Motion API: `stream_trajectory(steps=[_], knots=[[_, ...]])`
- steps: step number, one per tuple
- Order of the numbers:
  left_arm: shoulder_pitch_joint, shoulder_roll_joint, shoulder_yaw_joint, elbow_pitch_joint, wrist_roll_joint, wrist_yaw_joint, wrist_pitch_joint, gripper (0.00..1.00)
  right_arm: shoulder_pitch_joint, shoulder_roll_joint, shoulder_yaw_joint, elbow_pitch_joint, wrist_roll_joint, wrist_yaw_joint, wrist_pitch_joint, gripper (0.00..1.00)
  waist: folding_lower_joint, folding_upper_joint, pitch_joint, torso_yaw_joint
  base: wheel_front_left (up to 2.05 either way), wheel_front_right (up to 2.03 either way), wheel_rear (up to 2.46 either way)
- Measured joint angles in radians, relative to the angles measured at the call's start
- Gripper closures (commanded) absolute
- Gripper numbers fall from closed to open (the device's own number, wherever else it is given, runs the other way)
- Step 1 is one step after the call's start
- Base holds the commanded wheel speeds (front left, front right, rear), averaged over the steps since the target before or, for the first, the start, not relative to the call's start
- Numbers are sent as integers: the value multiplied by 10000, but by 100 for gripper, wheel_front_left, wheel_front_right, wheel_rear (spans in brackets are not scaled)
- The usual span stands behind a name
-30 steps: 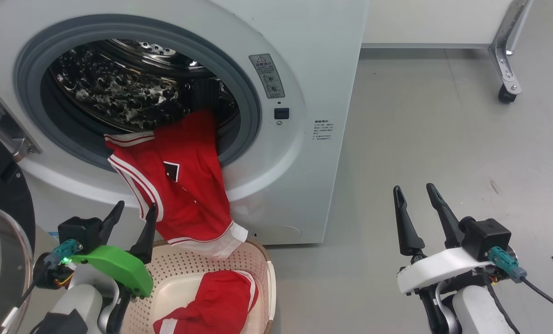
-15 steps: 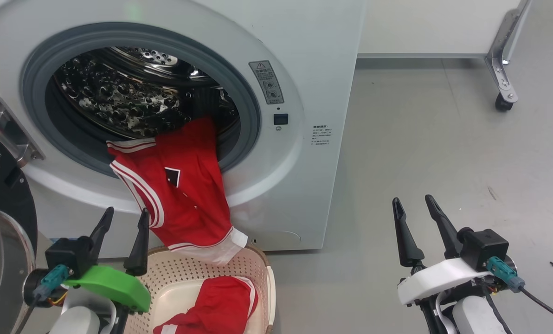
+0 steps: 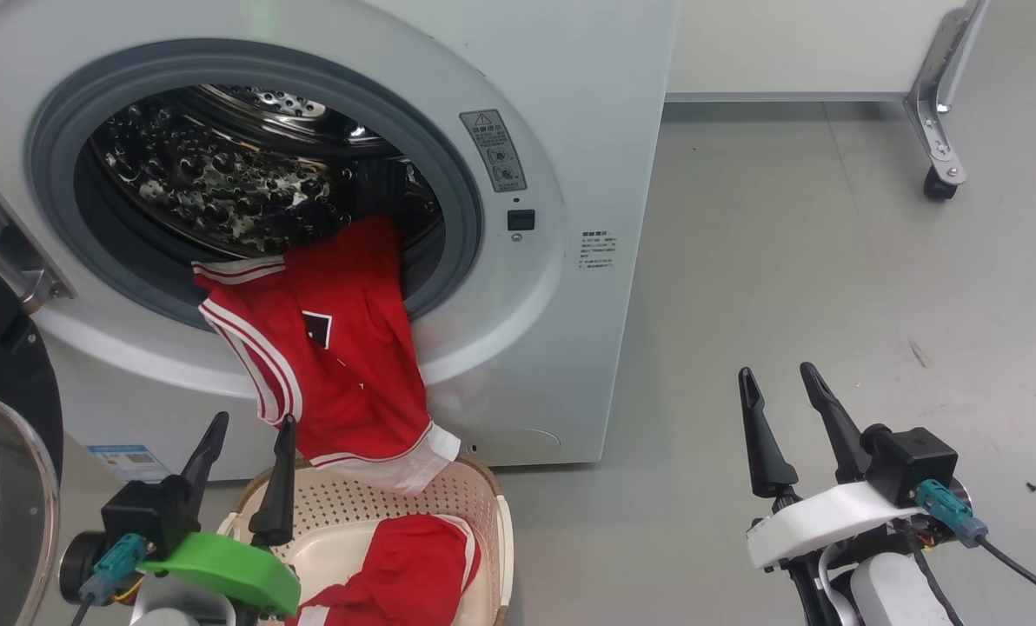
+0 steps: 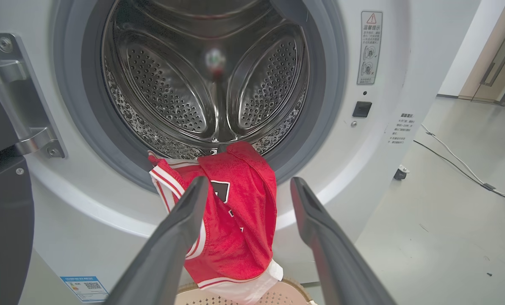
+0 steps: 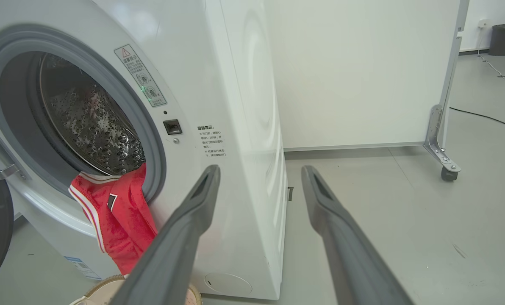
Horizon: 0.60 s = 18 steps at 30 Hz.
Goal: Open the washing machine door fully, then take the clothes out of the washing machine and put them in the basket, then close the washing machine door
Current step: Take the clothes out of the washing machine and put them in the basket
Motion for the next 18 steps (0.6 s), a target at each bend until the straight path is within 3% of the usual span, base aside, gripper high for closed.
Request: stream_trajectory(steps=[18], knots=[[476, -209, 272, -560, 314, -19, 0, 0, -1, 2, -8, -38, 0, 4, 0, 0, 0, 0, 111, -23, 0, 0, 0]])
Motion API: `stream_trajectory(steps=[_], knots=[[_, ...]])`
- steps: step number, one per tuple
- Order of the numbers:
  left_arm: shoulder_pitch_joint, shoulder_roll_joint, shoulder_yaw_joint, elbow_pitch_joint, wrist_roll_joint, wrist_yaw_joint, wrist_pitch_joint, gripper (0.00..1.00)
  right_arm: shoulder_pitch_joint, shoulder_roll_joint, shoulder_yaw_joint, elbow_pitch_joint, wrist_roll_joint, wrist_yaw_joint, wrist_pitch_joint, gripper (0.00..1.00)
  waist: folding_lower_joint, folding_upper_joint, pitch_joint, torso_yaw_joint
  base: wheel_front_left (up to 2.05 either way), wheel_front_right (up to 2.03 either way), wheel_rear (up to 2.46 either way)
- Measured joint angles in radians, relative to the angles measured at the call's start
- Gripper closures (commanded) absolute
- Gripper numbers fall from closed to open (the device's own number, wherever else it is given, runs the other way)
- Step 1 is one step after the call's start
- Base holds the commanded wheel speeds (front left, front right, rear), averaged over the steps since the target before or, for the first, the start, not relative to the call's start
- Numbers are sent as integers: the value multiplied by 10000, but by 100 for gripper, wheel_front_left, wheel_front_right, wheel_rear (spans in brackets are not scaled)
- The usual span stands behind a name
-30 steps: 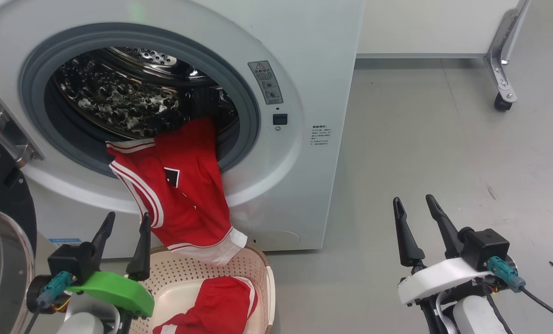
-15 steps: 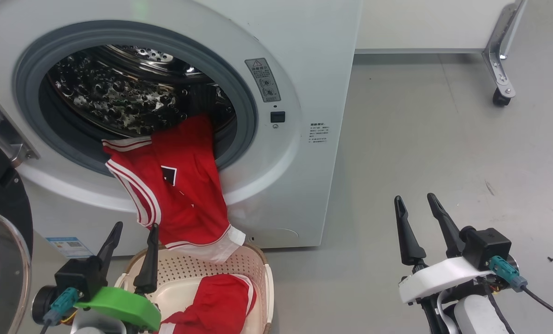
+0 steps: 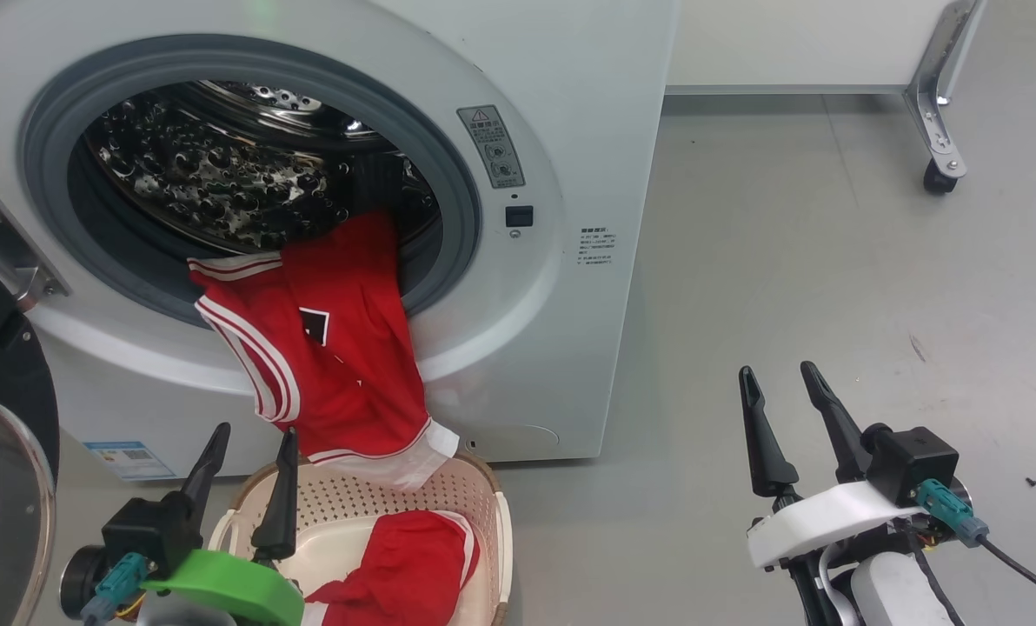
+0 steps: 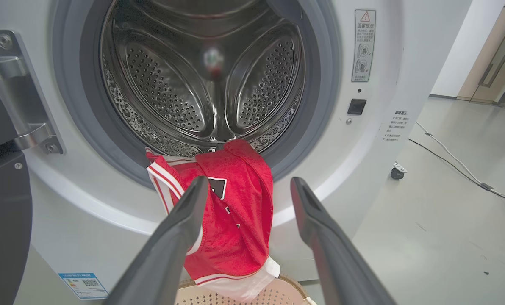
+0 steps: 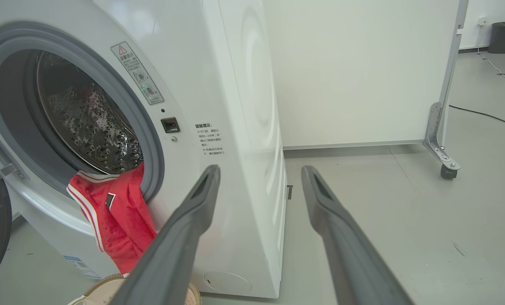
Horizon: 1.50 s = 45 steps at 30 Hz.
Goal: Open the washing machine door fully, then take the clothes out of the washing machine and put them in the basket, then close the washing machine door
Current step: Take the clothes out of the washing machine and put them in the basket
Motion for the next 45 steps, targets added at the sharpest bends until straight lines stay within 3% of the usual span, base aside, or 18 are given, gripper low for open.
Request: stream_trajectory(steps=[26, 45], knots=[[300, -224, 270, -153, 430, -167, 0, 0, -3, 2, 27, -81, -12, 29, 0, 0, 0, 0, 241, -12, 0, 0, 0], [-477, 13, 286, -324, 617, -174, 56, 0, -599, 2, 280, -591, -42, 27, 0, 0, 0, 0, 2025, -409, 0, 0, 0]])
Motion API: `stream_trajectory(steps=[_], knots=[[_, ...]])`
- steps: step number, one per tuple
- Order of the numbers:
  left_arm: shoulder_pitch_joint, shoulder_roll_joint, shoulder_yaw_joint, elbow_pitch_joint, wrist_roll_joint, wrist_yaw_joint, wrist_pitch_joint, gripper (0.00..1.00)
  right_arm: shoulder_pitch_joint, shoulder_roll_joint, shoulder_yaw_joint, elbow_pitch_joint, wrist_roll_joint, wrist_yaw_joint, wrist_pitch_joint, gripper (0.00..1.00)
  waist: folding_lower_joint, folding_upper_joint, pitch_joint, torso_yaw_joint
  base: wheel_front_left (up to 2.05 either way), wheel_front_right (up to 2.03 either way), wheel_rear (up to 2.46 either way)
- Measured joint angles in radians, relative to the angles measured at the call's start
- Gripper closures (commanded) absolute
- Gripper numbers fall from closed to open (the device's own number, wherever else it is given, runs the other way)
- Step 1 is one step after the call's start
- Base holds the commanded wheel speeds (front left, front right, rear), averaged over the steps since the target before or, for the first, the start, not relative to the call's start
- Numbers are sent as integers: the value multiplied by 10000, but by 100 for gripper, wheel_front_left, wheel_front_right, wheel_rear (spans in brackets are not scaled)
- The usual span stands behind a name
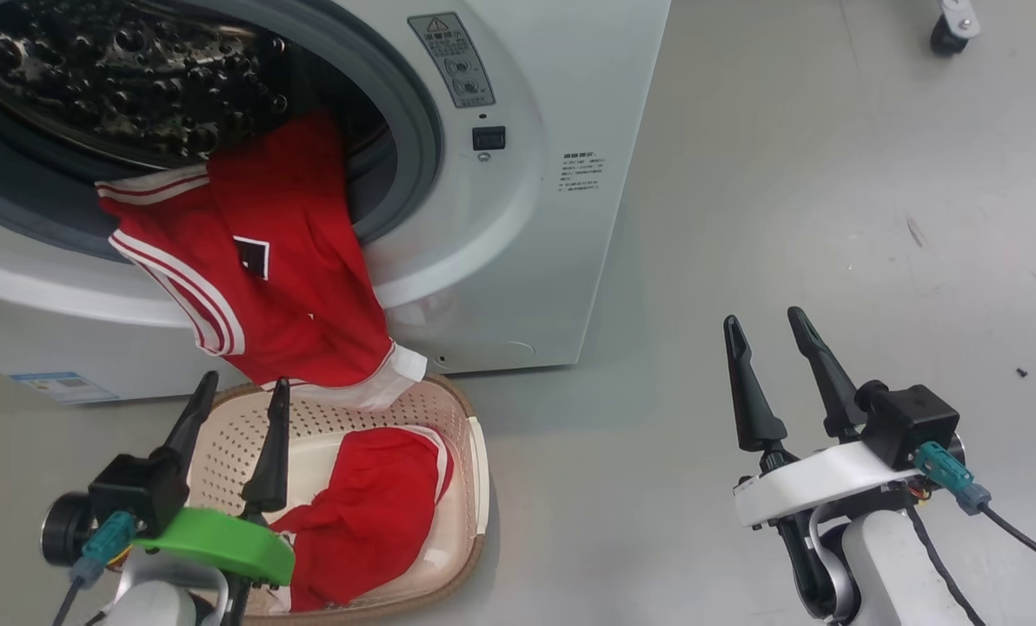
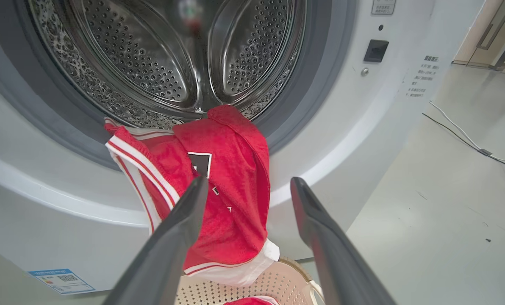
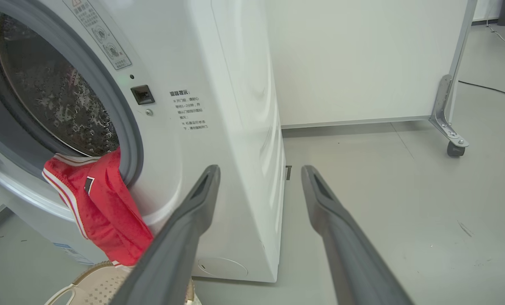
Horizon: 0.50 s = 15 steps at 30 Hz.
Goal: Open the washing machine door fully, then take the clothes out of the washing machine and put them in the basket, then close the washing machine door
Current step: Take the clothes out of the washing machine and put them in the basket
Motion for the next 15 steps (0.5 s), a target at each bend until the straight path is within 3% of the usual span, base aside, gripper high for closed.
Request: stream_trajectory(steps=[15], knots=[[-1677, 15, 911, 959, -993, 29, 1361, 0, -764, -6, 186, -232, 58, -35, 0, 0, 0, 0, 1412, -861, 0, 0, 0]])
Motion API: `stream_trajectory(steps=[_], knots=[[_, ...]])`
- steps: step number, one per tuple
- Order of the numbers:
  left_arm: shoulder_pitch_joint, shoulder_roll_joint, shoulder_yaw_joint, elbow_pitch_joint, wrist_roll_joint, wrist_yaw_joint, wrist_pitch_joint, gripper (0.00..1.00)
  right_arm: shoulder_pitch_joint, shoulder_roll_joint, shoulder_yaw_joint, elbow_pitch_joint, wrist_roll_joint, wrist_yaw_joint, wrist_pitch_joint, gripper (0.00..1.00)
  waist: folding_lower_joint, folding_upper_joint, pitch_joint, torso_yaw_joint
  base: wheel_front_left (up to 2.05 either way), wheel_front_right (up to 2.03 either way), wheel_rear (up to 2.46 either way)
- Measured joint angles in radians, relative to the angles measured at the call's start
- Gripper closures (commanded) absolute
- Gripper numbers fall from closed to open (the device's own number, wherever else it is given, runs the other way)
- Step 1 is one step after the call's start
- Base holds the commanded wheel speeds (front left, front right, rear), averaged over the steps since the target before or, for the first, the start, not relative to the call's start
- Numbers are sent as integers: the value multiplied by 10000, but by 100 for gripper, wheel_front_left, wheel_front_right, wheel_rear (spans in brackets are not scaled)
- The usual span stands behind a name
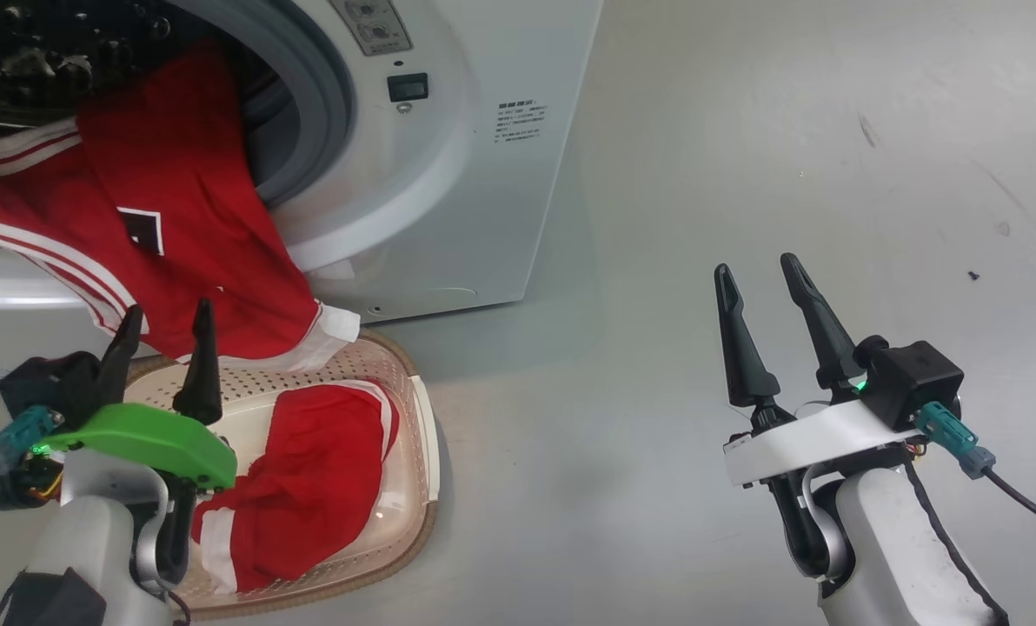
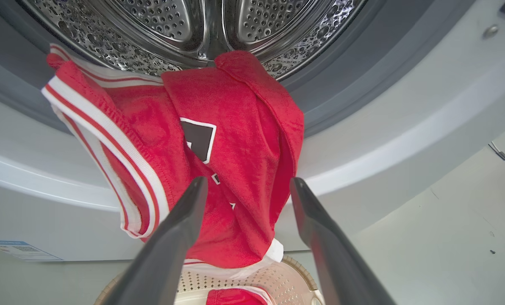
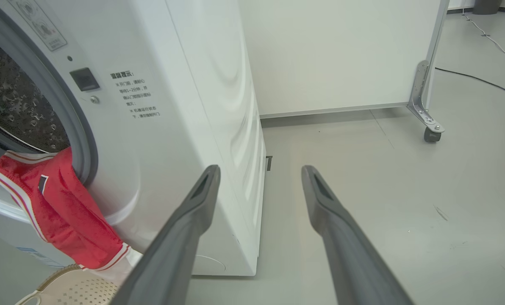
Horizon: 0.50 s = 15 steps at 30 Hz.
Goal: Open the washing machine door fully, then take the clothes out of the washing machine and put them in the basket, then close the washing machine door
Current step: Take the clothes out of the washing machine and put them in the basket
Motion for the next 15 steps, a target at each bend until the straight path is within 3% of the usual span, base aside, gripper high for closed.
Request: stream_trajectory(steps=[15], knots=[[-1665, 418, 815, 1634, -717, 286, 1409, 0, -347, 2, 249, -125, 176, -23, 0, 0, 0, 0, 824, -982, 0, 0, 0]])
